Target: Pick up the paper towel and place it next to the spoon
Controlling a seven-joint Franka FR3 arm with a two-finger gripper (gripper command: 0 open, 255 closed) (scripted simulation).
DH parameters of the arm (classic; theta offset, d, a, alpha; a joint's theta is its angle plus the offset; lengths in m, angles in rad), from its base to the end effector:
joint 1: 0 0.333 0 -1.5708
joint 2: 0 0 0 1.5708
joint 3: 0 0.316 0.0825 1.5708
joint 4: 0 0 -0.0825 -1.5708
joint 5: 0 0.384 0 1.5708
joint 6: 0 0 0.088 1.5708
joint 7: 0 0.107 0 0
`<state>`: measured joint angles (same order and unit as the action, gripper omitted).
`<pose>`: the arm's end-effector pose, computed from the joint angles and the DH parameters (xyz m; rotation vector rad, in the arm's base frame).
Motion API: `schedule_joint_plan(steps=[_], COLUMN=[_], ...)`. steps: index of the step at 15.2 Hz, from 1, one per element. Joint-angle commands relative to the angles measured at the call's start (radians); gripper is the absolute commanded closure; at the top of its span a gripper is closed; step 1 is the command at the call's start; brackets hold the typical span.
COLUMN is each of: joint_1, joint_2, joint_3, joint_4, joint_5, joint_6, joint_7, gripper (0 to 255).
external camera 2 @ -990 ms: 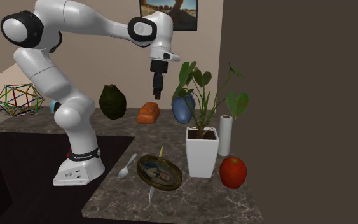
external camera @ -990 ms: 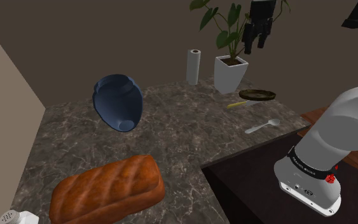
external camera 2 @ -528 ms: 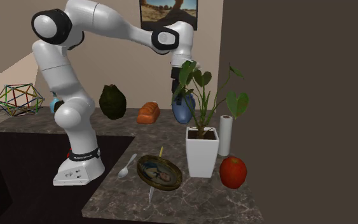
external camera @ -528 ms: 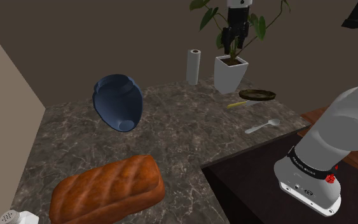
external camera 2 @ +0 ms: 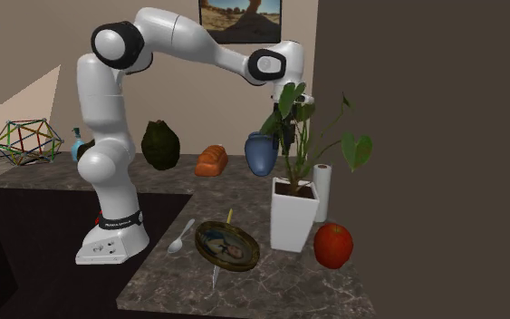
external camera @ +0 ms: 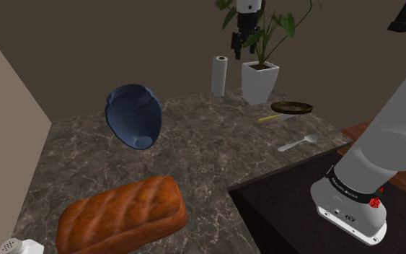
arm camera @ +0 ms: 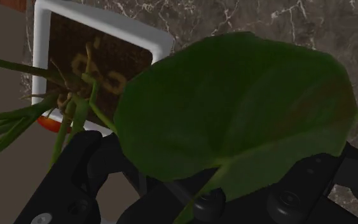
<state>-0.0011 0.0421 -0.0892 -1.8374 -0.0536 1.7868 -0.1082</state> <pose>0.5617 -0.0548 0.4927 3.0915 0.0490 -0.1510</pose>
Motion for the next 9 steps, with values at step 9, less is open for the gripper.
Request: schedule_joint_plan(steps=[9], joint_1=[-0.019], joint_2=[0.433], joint_3=[-0.001], joint_4=[0.507], joint_5=[0.022], joint_6=[-0.065], joint_7=[-0.022], gripper=[0])
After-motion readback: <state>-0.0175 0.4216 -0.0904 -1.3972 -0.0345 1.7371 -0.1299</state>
